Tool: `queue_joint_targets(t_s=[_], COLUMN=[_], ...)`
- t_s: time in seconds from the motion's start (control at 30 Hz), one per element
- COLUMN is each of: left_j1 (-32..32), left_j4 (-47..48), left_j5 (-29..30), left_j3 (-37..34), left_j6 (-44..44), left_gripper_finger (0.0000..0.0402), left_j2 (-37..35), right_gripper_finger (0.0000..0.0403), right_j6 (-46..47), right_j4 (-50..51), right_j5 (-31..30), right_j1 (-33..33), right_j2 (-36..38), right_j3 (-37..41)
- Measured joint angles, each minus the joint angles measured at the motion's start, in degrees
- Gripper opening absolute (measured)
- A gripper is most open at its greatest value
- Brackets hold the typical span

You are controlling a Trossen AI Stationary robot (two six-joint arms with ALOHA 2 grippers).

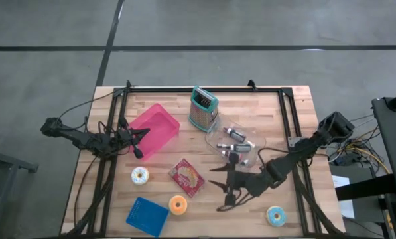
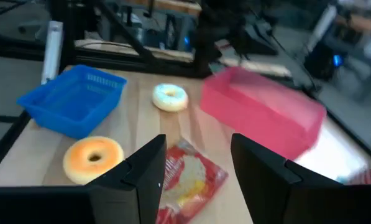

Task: Pick & Place Food Item
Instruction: Put the red popcorn bag into the pink bin

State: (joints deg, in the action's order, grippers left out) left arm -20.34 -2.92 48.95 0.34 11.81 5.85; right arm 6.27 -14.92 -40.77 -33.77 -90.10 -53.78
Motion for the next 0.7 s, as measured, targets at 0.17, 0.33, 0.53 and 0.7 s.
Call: queue_joint_targets(t_s=[0.17,0.33,0.53,0.7], left_j1=[0.0,0.0,0.0,0.02], left_j4=[0.0,0.0,0.0,0.0], left_j5=[-0.02,0.0,-0.01,0.0], left_j3=[0.0,0.0,-0.01,-0.02], left_j6=[0.0,0.0,0.0,0.0], left_gripper_finger=[0.0005,0.0005,0.0005,0.0005], left_j2=[-0.02,-0.02,-0.01,0.0], right_gripper_finger=[0.0182,0.0177,0.0176,0.0171], right_j6=[-6.3,-6.45,-12.25,-14.21], right_j4=[-7.19,-8.25,-8.19,-7.1], right_j5=[0.13,1.46,4.74,8.93], right_j1=[-1.32,-1.67,-2.91,-3.13], right_j2=[-2.92,-4.43,-4.64,-4.69], right_j3=[0.0,-0.18,-0.17,-0.15])
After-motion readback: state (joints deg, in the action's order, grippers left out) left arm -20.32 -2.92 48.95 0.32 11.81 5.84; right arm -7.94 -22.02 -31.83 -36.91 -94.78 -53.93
